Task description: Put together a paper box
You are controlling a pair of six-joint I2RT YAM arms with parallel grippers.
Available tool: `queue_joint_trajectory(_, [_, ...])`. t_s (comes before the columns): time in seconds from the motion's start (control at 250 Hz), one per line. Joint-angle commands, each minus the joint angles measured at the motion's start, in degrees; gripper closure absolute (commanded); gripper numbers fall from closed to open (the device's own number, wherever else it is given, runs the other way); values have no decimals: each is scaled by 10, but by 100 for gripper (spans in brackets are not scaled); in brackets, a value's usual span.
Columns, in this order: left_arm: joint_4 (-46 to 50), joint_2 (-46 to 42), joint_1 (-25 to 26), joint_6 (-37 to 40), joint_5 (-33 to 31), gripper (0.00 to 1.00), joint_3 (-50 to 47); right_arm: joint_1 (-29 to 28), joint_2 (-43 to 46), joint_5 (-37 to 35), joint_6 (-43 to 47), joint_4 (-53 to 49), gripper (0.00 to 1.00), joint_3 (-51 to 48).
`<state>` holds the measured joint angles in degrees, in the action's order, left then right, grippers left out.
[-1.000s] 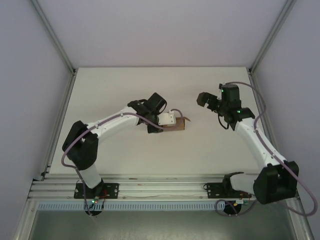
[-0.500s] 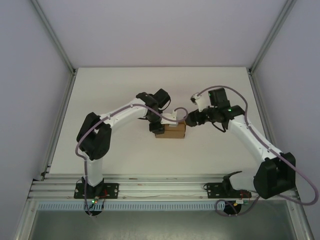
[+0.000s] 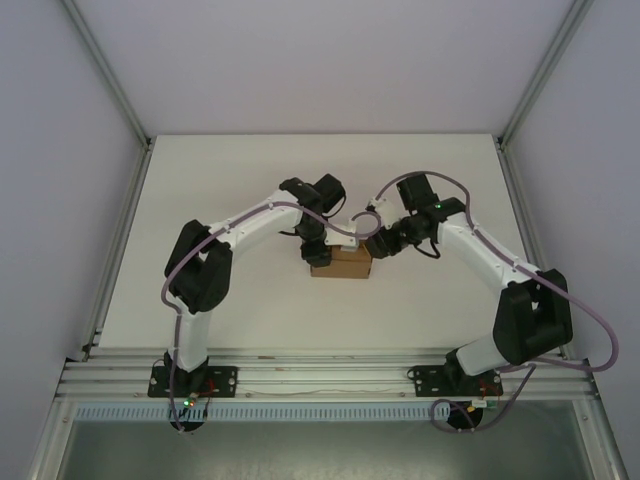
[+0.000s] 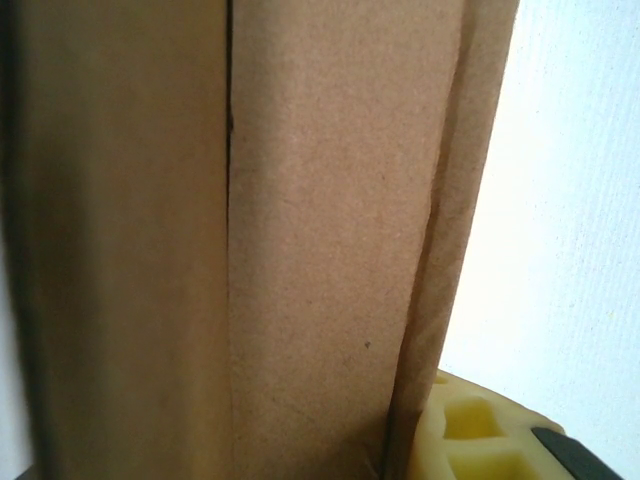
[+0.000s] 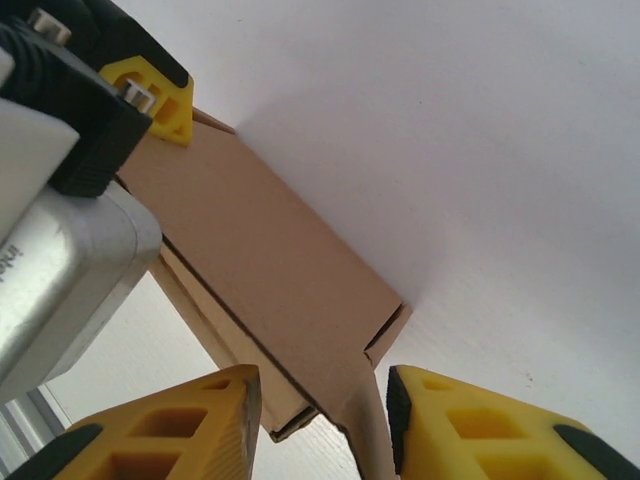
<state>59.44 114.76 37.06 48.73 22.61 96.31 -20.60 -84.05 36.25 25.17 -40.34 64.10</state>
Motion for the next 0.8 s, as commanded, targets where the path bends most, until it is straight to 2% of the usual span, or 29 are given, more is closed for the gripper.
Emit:
queue_joint_trajectory(0.0, [16,21,-3,-4,5,66,8,-3,9,-38,-13,-11,66,18])
queue_joint_trajectory(0.084, [15,20,-3,-5,1,66,7,-3,6,-52,-24,-15,74,21])
queue_joint_trajectory(0.2, [10,20,-3,-17,-8,66,7,-3,3,-52,-44,-22,95,23])
queue_joint_trajectory(0.244, [5,19,-3,-24,-6,66,7,-5,3,-49,-61,-20,100,23])
queue_joint_trajectory(0.304, [-4,17,-4,-32,-5,66,5,-11,6,-49,-86,-11,100,19])
queue_joint_trajectory(0.4, [-17,17,-3,-46,-3,65,5,-30,16,-87,-159,32,100,3])
queue_joint_trajectory(0.484, [-25,16,-3,-60,0,64,5,-55,31,-149,-259,85,100,-14])
queue_joint_trajectory(0.572, [-32,17,-4,-68,6,63,3,-88,52,-244,-364,169,100,-53])
queue_joint_trajectory(0.66, [-42,13,-3,-71,9,63,-4,-117,68,-318,-419,232,100,-96])
queue_joint_trajectory(0.795, [-45,8,-3,-74,6,61,-10,-125,76,-337,-447,300,100,-150])
